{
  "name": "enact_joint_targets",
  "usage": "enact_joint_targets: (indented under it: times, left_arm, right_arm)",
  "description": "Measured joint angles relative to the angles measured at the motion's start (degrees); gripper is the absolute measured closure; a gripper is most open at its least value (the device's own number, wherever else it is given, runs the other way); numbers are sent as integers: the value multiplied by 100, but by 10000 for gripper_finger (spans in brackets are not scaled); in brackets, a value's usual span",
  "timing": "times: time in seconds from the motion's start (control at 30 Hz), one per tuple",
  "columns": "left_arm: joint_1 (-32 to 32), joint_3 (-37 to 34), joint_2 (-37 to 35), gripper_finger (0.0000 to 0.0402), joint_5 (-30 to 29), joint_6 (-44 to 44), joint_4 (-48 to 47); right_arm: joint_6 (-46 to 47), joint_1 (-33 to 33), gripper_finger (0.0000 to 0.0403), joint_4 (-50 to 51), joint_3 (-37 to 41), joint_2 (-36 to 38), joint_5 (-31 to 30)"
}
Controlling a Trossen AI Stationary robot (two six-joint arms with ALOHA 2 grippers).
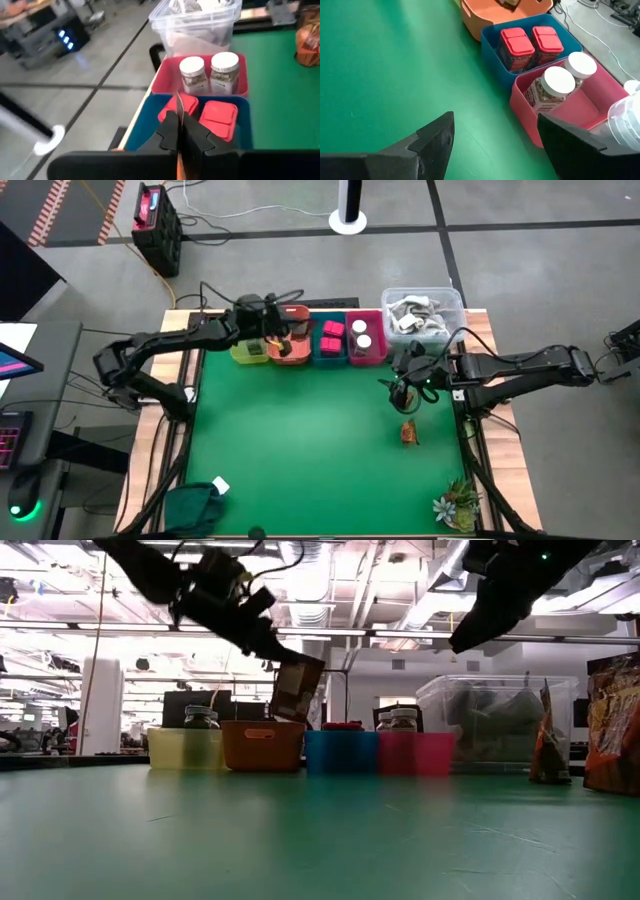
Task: Sort spices by type
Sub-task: Put the middle left orange seasoning bag into the orange bin
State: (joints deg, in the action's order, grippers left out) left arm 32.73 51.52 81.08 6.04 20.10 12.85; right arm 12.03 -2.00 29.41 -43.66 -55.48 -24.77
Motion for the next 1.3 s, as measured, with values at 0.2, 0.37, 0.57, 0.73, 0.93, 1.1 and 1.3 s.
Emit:
enact_joint_targets:
  times: [0.2, 0.37, 0.57, 0.73, 0.93, 1.1, 1.3]
  left_arm:
    - [804, -135, 375, 401, 574, 124, 196]
    - [1110, -135, 741, 401, 772, 181, 194]
    - [1341, -134, 1341, 401, 774, 538, 556]
    - [1518, -135, 1565, 401, 964, 511, 536]
    - [1529, -135, 1479, 401, 1062, 365, 536]
    - [1509, -135, 1220, 401, 1027, 477, 537]
    - [1533, -131, 1062, 401, 981, 569, 509]
  right_arm:
    - [62, -92, 93, 11, 0, -2, 2]
    - [50, -198, 93, 9, 0, -2, 2]
    - [-5, -212, 93, 9, 0, -2, 2]
    - [102, -244, 93, 9, 0, -2, 2]
    - [112, -293, 93, 6, 0, -2, 2]
    - [114, -291, 93, 4, 0, -2, 2]
    - [112, -291, 93, -74, 0, -2, 2]
